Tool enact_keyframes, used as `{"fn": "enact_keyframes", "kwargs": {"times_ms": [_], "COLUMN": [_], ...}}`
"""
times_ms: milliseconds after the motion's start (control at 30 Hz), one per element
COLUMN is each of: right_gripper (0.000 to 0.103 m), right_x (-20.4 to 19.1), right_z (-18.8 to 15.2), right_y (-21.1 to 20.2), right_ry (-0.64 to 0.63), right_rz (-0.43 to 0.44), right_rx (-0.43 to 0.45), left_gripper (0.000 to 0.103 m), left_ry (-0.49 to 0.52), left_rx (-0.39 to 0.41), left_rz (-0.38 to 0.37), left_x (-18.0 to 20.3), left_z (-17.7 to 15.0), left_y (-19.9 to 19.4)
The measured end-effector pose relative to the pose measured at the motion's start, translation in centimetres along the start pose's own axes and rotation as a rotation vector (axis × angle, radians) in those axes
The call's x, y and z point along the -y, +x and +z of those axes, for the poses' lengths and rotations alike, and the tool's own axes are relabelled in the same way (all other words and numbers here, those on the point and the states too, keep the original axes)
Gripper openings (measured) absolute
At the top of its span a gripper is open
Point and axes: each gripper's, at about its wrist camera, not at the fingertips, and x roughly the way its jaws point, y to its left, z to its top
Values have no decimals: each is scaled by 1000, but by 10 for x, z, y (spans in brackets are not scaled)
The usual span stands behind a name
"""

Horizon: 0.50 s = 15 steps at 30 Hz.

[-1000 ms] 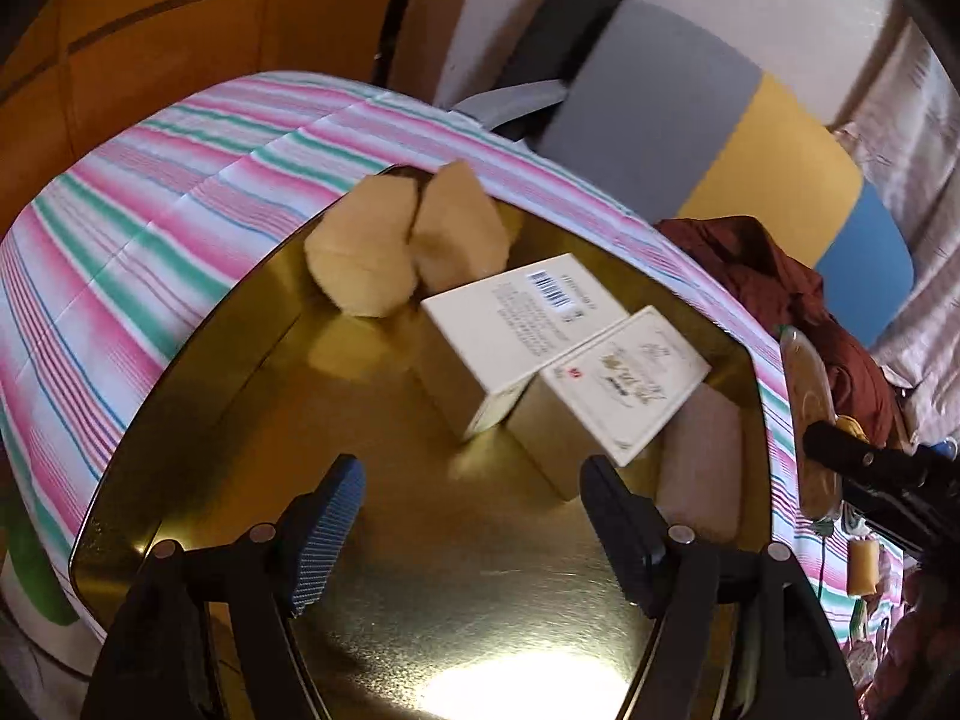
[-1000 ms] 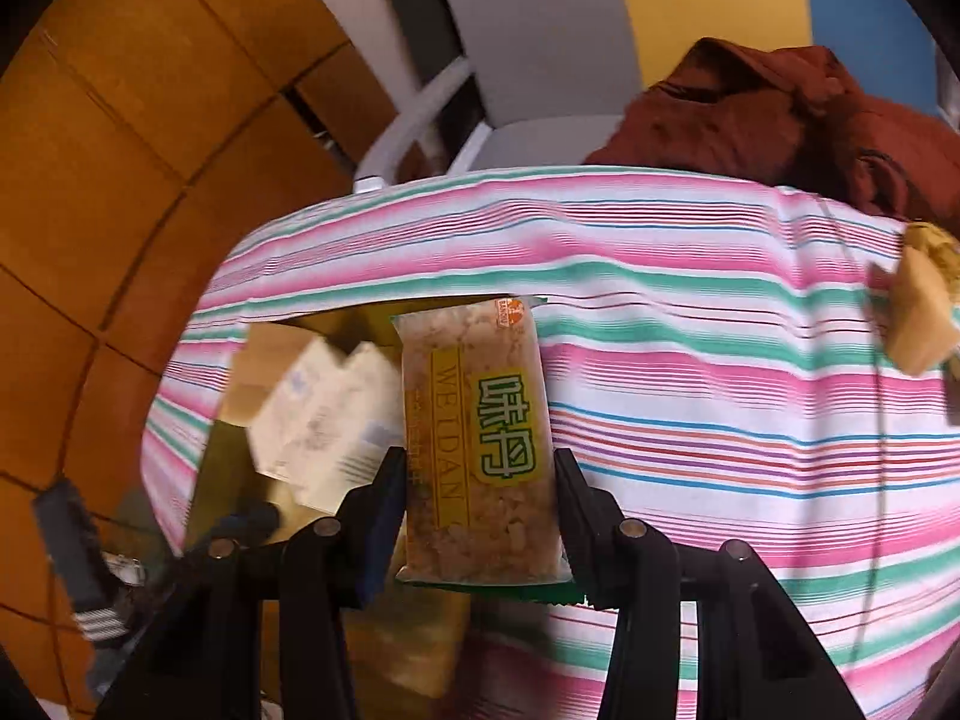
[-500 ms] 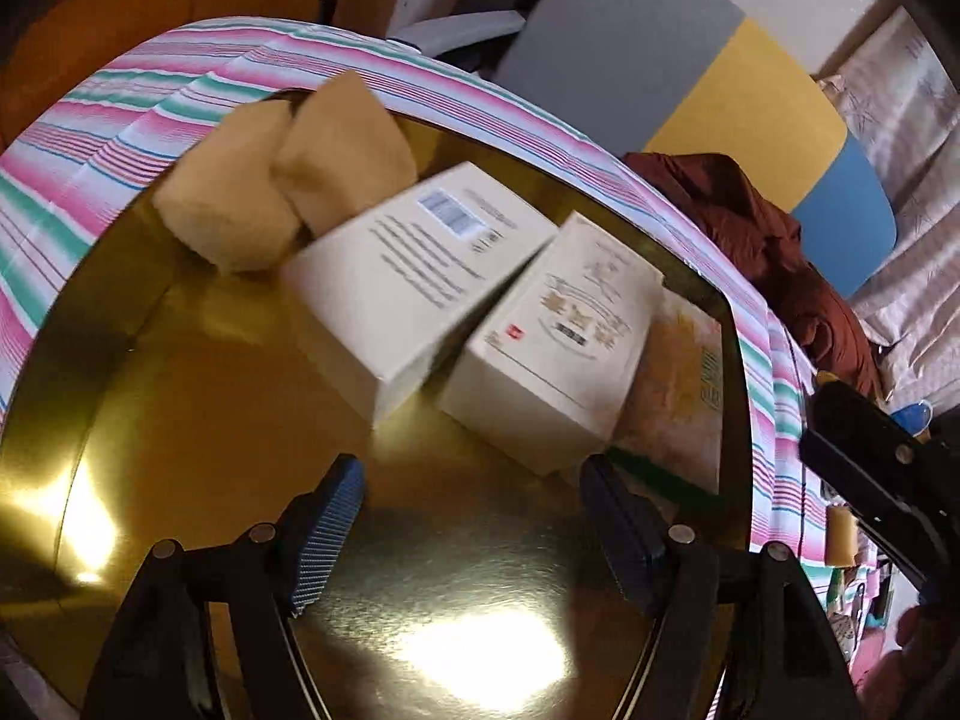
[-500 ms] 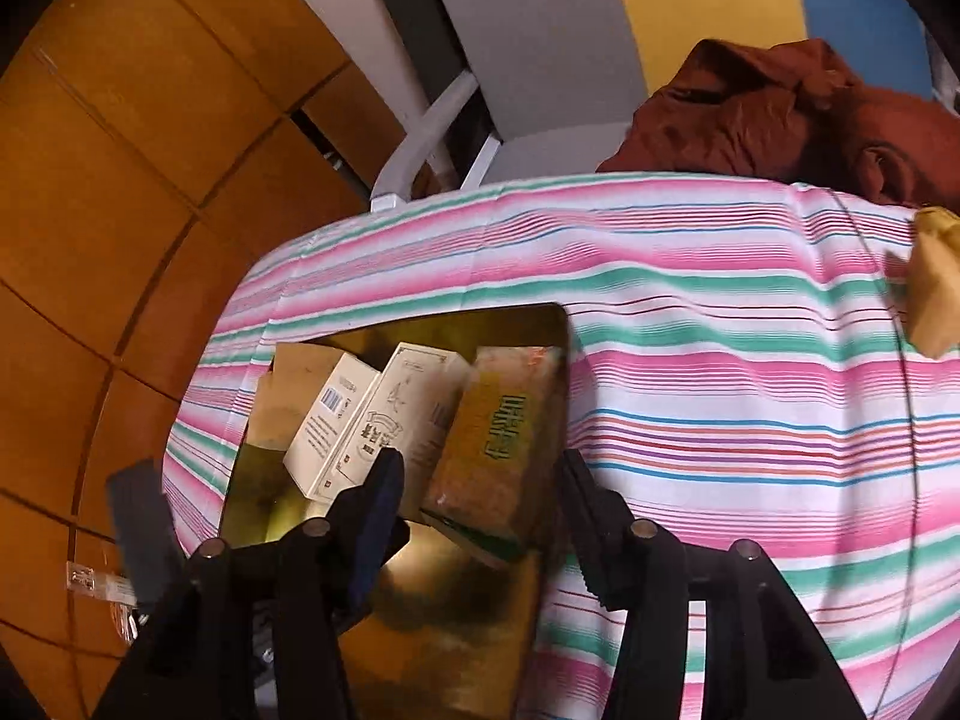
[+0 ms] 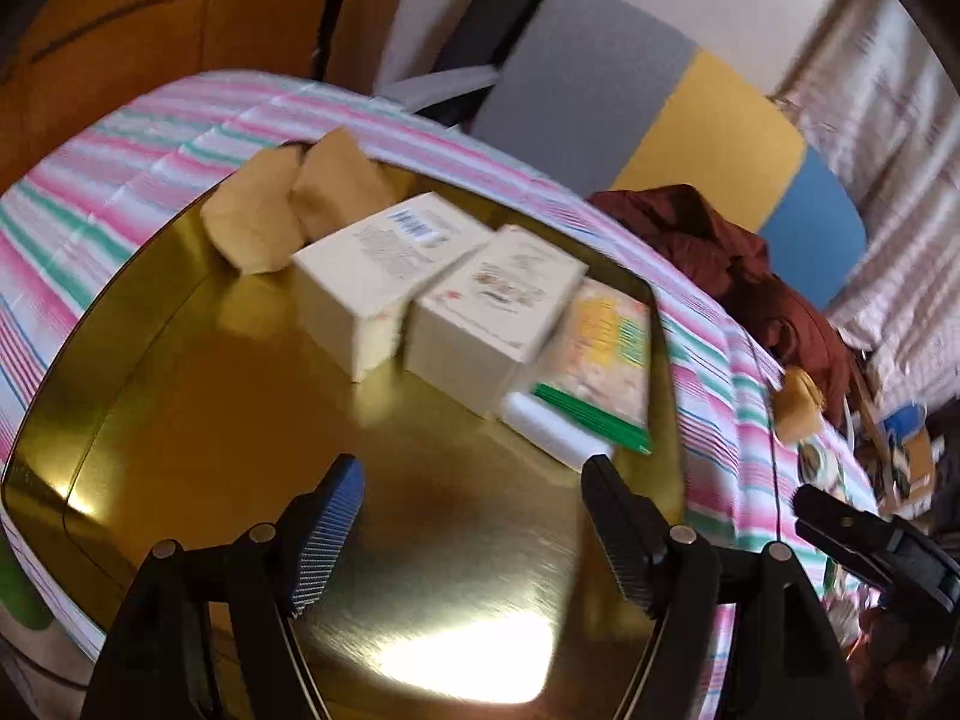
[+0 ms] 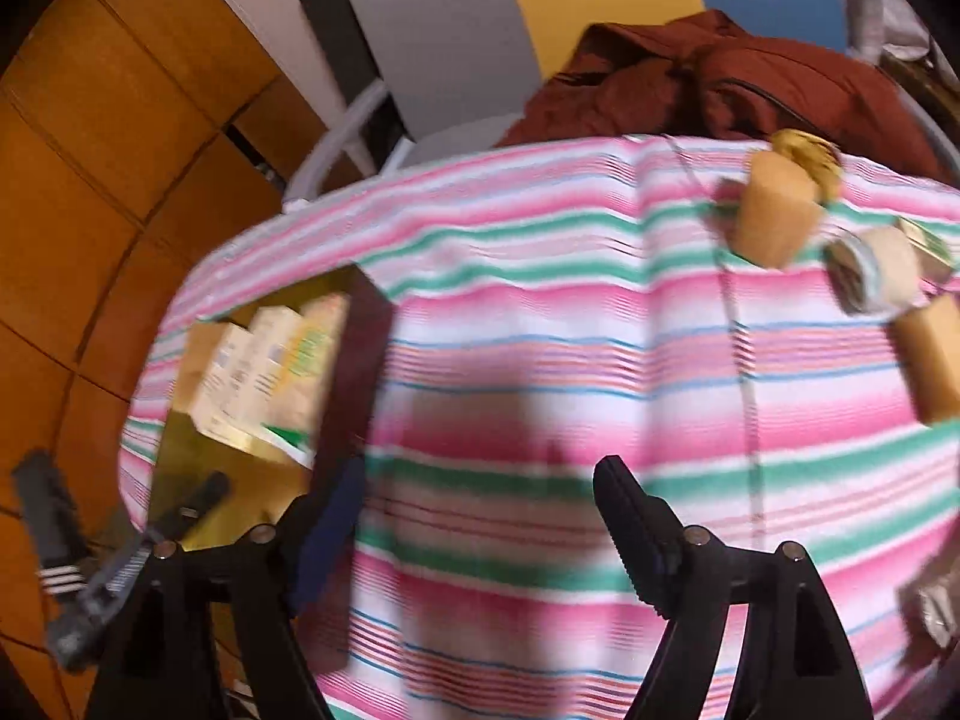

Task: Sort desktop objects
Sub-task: 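Return both tools to the remaining items on the table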

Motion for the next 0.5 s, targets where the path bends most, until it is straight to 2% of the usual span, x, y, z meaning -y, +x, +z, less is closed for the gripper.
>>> {"fn": "enact_keyframes", "kwargs": {"times_ms": [133,267,500], "right_gripper": [80,80,81], "right_x": [28,52,101], "right_z": [-9,-12,-12], "right_y": [-5,-14,-35], "right_ry": [1,-7,-20], "right_rz": [-31,-65,-148], "right_rx": [-25,-40,-55], "left_gripper": [76,76,76], "left_ry": [185,314,417], "left_rx": [12,44,-12], "left_rz": [-3,-39,-100], "left_x": [50,72,121], "left_z": [-14,-39,-70], "left_y": [-1,-29,-22]}}
